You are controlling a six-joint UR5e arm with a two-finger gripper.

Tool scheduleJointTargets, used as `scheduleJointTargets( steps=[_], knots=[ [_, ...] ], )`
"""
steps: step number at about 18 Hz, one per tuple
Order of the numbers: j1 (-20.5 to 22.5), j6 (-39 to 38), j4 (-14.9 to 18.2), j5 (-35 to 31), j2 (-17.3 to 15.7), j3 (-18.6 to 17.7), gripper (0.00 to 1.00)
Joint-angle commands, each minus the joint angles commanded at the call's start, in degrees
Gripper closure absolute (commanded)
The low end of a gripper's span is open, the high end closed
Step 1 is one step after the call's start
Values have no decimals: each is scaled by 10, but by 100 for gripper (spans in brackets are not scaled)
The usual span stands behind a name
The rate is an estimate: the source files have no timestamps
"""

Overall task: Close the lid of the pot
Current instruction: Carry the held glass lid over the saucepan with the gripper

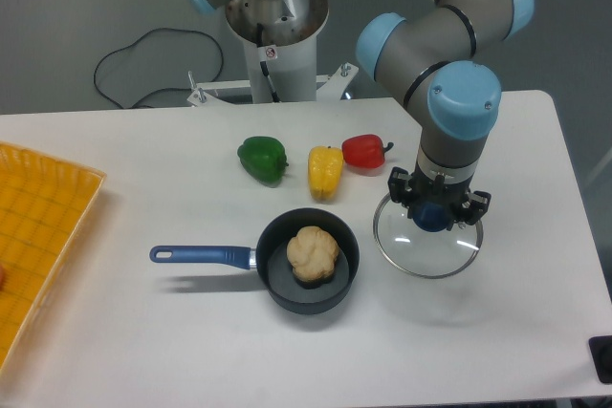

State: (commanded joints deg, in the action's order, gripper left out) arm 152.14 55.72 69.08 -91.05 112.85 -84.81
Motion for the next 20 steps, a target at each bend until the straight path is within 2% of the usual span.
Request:
scheduleJointTargets(
  steps=[9,20],
  knots=[
    [-10,-2,14,-1,-18,-24,58],
    [-61,-8,11,-2,-37,-56,58]
  ],
)
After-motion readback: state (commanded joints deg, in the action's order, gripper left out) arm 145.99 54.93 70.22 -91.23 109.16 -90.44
